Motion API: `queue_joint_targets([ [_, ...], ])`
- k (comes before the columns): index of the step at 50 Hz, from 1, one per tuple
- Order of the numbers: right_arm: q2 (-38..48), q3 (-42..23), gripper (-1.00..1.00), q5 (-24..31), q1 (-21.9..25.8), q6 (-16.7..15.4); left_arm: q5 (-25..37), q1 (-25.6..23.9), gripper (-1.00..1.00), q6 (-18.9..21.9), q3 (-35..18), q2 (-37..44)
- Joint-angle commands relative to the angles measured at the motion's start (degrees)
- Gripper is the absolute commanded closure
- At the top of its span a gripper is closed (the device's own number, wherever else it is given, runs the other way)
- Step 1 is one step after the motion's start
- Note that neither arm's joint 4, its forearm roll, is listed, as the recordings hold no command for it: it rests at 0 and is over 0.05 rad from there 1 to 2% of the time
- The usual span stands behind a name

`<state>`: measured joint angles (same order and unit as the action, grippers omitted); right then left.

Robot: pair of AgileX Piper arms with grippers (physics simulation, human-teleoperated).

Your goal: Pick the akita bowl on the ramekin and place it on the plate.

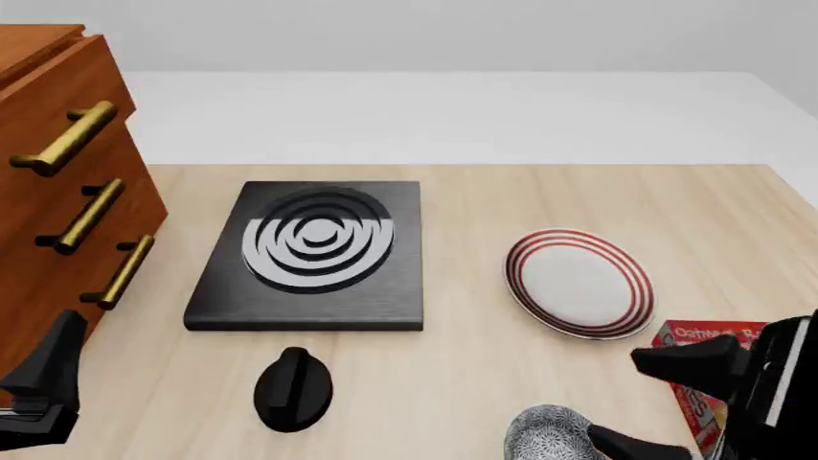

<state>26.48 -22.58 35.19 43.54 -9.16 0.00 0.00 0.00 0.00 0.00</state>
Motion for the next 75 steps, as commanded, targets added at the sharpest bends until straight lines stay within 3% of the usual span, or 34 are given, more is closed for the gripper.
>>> queue_joint_targets([
  [1,4.23,1.57,-1.0,-1.37,4.49,0.41,0.0,0.0,-1.0,0.0,0.0,0.0],
  [14,10.22,2.96,-1.0,-6.53,9.07,2.36,0.0,0.0,-1.0,0.0,0.0,0.0],
  [21,11.61,4.37,-1.0,-8.46,8.74,1.82,0.0,0.0,-1.0,0.0,0.0,0.0],
  [37,16.32,5.39,-1.0,-12.72,12.54,5.63,0.0,0.0,-1.0,0.0,0.0,0.0],
  [50,18.73,7.93,-1.0,-16.87,14.12,8.01,0.0,0.0,-1.0,0.0,0.0,0.0],
  [66,20.46,10.43,-1.0,-19.49,13.81,7.94,0.0,0.0,-1.0,0.0,0.0,0.0],
  [75,22.64,12.28,-1.0,-22.8,14.65,9.77,0.0,0.0,-1.0,0.0,0.0,0.0],
])
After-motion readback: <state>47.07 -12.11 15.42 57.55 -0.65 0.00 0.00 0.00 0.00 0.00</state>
